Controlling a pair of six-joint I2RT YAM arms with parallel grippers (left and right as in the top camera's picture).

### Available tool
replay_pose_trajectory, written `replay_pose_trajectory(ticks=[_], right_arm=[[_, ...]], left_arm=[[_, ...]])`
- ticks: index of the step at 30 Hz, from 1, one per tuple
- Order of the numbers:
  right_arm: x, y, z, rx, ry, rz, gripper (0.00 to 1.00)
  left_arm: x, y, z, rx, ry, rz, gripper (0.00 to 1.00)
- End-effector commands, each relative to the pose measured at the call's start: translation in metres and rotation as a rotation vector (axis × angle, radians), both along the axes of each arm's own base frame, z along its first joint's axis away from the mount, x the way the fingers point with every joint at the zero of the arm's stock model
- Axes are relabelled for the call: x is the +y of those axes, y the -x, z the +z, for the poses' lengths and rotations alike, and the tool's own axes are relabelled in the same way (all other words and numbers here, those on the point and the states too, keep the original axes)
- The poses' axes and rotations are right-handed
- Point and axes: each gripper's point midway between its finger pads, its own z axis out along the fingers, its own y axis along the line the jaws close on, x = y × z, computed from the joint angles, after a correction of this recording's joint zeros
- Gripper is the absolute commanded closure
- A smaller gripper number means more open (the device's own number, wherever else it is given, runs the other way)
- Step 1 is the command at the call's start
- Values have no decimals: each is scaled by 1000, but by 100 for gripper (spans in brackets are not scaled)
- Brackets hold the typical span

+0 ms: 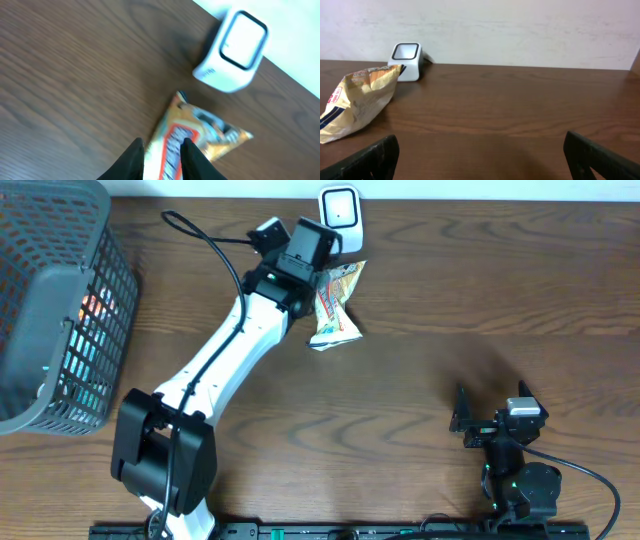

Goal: Scan the item barcode
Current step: 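Hold the snack bag under the scanner with the left gripper, adjusting position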

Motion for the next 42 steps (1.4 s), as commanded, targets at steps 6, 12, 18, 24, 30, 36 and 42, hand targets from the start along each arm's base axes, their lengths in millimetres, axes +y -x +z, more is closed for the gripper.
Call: replay_pose_trajectory(ticks=[6, 12, 18, 24, 30, 36, 42], right_arm=[[-2, 0, 0, 0, -10, -11, 1], [-2, 0, 0, 0, -10, -11, 1], [-2, 0, 0, 0, -10, -11, 1], [-2, 0, 0, 1, -10, -11, 1], [-2, 0, 0, 0, -10, -11, 1], [-2, 0, 0, 1, -10, -11, 1], [-2, 0, 0, 0, -10, -11, 1]], left_arm=[[-40, -19, -37, 34, 60, -189, 76], [-65, -7, -97, 162, 71, -265, 76], [-101, 19, -131, 239, 9, -495, 75], [-111, 24, -102, 181, -29, -586, 75], [-98, 12, -24, 6, -47, -525, 75], [-101, 5, 18, -112, -3, -504, 75], [-114, 6, -23, -35, 15, -483, 75]])
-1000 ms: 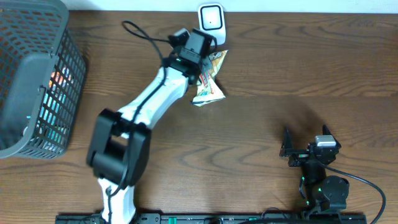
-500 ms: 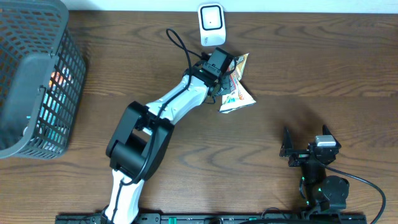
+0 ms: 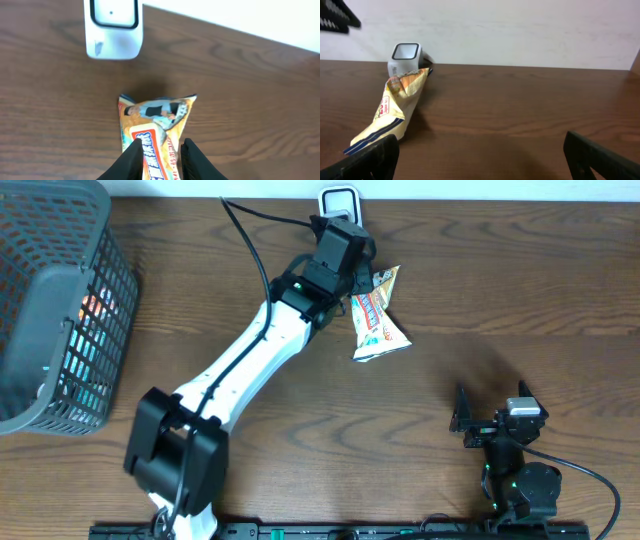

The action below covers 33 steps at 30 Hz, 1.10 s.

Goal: Scan the item barcode
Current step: 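Hold the snack bag under the scanner with the left gripper, adjusting position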

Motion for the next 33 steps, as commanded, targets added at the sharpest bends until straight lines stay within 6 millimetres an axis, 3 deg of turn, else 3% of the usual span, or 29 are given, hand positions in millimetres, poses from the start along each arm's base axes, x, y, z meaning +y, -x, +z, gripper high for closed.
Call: replay_pose_trajectory(ticks=[1, 5, 11, 15, 18, 24, 27, 30, 33], right_arm=[[-2, 0, 0, 0, -10, -11, 1], [-2, 0, 0, 0, -10, -11, 1], [-2, 0, 0, 0, -10, -11, 1], [-2, 0, 0, 0, -10, -11, 1], [-2, 0, 0, 0, -10, -11, 1], [-2, 0, 0, 0, -10, -11, 1], [-2, 0, 0, 0, -10, -11, 1], [-2, 0, 0, 0, -10, -11, 1], [-2, 0, 0, 0, -10, -11, 1]], left_arm=[[-10, 1, -49, 82, -41, 7, 75], [-34, 14, -98, 160, -72, -56, 74], [-58, 39, -161, 185, -257, -263, 61], [-49, 43, -172, 179, -368, -296, 60], [-42, 36, -147, 135, -374, -263, 60], [-45, 21, -49, -46, -254, -226, 51], [-48, 20, -12, -116, -193, -208, 48], [-54, 21, -4, -130, -157, -197, 45], [-57, 21, -17, -111, -170, -203, 44]])
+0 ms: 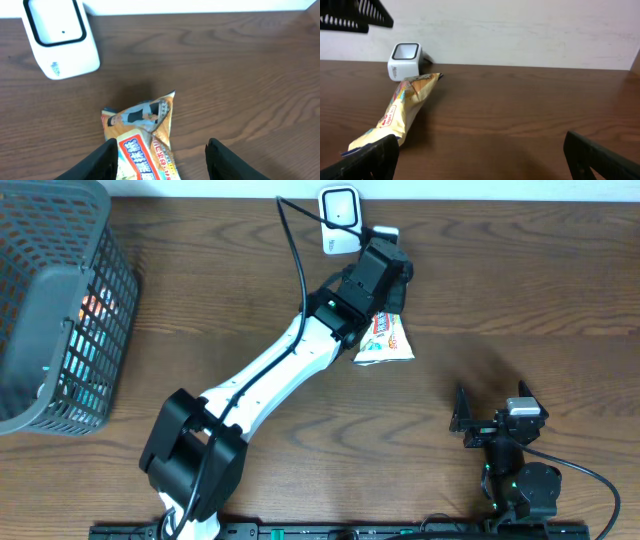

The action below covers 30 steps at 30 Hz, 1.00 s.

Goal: Scan the item barcode
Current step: 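Hold the snack bag under the scanner with the left gripper, adjusting position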

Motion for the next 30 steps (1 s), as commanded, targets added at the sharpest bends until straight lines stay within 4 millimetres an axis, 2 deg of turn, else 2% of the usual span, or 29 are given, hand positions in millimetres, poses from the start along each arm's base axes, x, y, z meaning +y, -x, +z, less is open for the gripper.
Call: replay_pose_trajectory(ticks=[1, 6, 13, 17, 19, 23, 26, 30], right_arm=[[-2, 0, 0, 0, -10, -11, 1], [-2, 0, 0, 0, -10, -11, 1], [-2, 0, 0, 0, -10, -11, 1], [-2, 0, 0, 0, -10, -11, 1], [-2, 0, 0, 0, -10, -11, 1], [-2, 0, 0, 0, -10, -11, 1], [-2, 0, 0, 0, -10, -11, 1], [-2, 0, 0, 0, -10, -11, 1]], left_arm=[[-2, 0, -36, 57, -45, 7, 45], [-7, 1, -80, 148, -55, 22, 44], [-16, 16, -164, 312, -105, -41, 44], [-18, 25, -189, 369, -120, -64, 44], [-17, 25, -189, 365, -132, -75, 44], [-7, 17, -169, 296, -187, -75, 44], [12, 6, -143, 218, -246, 10, 44], [37, -6, -95, 95, -314, 113, 44]])
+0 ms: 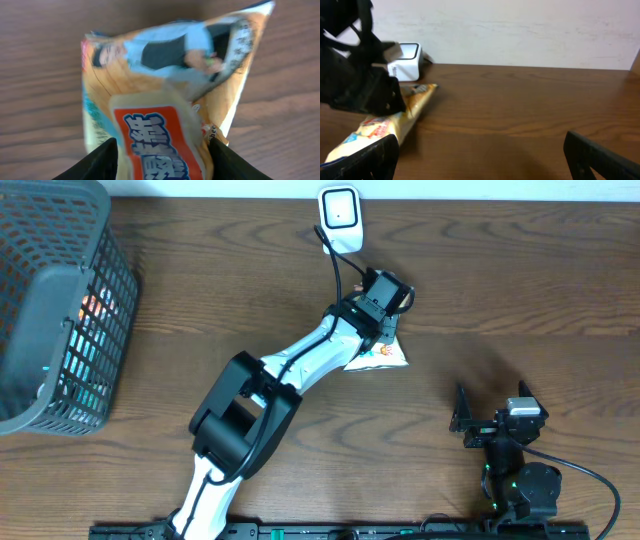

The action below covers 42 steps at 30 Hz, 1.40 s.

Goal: Scan the item barcode
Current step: 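Hold the snack bag under the scanner with the left gripper, adjusting position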

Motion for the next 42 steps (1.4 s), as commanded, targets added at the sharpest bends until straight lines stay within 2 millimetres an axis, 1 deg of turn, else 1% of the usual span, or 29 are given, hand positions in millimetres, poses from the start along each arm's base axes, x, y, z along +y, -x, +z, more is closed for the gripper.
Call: replay_pose_trajectory(ticks=[1, 4, 6, 7, 9, 12, 15, 17, 19, 21, 23, 27, 29, 31, 34, 36, 38, 40, 41, 42], right_arm=[[-2, 0, 0, 0, -10, -11, 1], [-2, 0, 0, 0, -10, -11, 1], [-2, 0, 0, 0, -10, -11, 1], [-2, 0, 0, 0, -10, -11, 1], [-2, 0, 0, 0, -10, -11, 1], [-2, 0, 0, 0, -10, -11, 1], [-2, 0, 0, 0, -10, -11, 1], [-2, 0, 0, 0, -10, -11, 1], [-2, 0, 0, 0, -10, -11, 1], [-2, 0, 0, 0, -10, -11, 1], [-2, 0, 0, 0, -10, -11, 1], [-2, 0, 0, 0, -10, -11, 1], [-2, 0, 0, 0, -10, -11, 1], [-2, 0, 0, 0, -10, -11, 1], [-2, 0, 0, 0, -10, -11, 1], [-2, 0, 0, 0, -10, -11, 1], [-2, 0, 0, 0, -10, -11, 1], [-2, 0, 0, 0, -10, -11, 1], [-2, 0, 0, 0, -10, -11, 1], [-2, 0, 0, 0, -10, -11, 1]], left_arm=[[36, -19, 60, -185, -115, 110, 44], [63, -24, 89, -277, -200, 205, 44], [76, -25, 100, -311, -243, 248, 44], [78, -25, 101, -312, -245, 250, 44], [72, -22, 97, -287, -224, 225, 44], [49, -14, 84, -206, -127, 136, 46], [22, -9, 70, -121, 30, 112, 57], [11, -8, 60, -86, 92, 120, 63], [2, -7, 49, -53, 131, 123, 64], [-10, -3, 33, -7, 156, 86, 64], [-15, 1, 16, 36, 160, 65, 64], [-10, 7, -21, 97, 104, 71, 64], [-7, 11, -31, 122, 85, 71, 64], [-6, 12, -33, 126, 74, 64, 64], [-7, 11, -24, 97, 55, 10, 64], [-7, 10, -12, 69, 42, -31, 63], [-7, 8, 9, 32, 42, -60, 59], [-6, 5, 33, -15, 56, -65, 57], [-3, 2, 48, -50, 58, -54, 56], [0, 0, 59, -78, 55, -40, 57]])
